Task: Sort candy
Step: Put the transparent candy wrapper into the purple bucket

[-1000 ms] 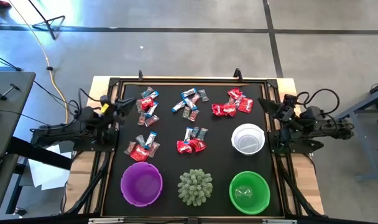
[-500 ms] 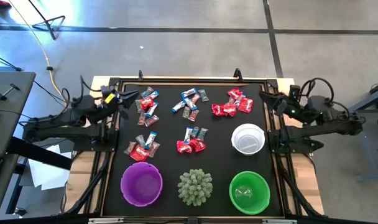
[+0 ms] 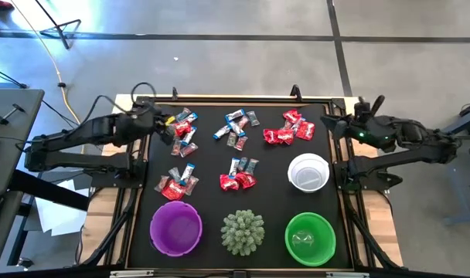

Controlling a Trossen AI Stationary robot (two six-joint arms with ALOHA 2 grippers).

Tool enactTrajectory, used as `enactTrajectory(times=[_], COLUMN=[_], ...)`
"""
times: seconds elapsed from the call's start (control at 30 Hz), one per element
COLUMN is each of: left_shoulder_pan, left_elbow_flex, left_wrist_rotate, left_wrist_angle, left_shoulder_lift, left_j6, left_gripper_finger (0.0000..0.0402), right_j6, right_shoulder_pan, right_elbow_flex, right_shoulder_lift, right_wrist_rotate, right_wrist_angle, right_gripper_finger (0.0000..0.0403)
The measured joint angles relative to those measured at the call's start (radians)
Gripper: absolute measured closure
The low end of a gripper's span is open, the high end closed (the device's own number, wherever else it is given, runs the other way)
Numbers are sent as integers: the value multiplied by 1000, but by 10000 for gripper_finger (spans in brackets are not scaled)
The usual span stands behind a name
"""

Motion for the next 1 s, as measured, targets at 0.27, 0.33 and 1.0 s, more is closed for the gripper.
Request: enactTrajectory(times=[0.27,0.33,1.0], left_shoulder_pan=[84,90,94], left_elbow_flex=[0,0,0], left_wrist_rotate=[123,146,247], left_wrist_angle=[-162,-193,-226], left_shoulder_lift=[137,182,587], left_j6=[-207,-210,-247], left_gripper_finger=[367,367,367], right_j6=[120,120,104], right_shoulder_pan=[0,0,0], right_elbow_flex=[21,21,21], right_shoulder_lift=[19,19,19], right_wrist_rotate=[-36,-63,-147], right_wrist_angle=[-130,-133,-136], right_gripper_finger=[220,220,220])
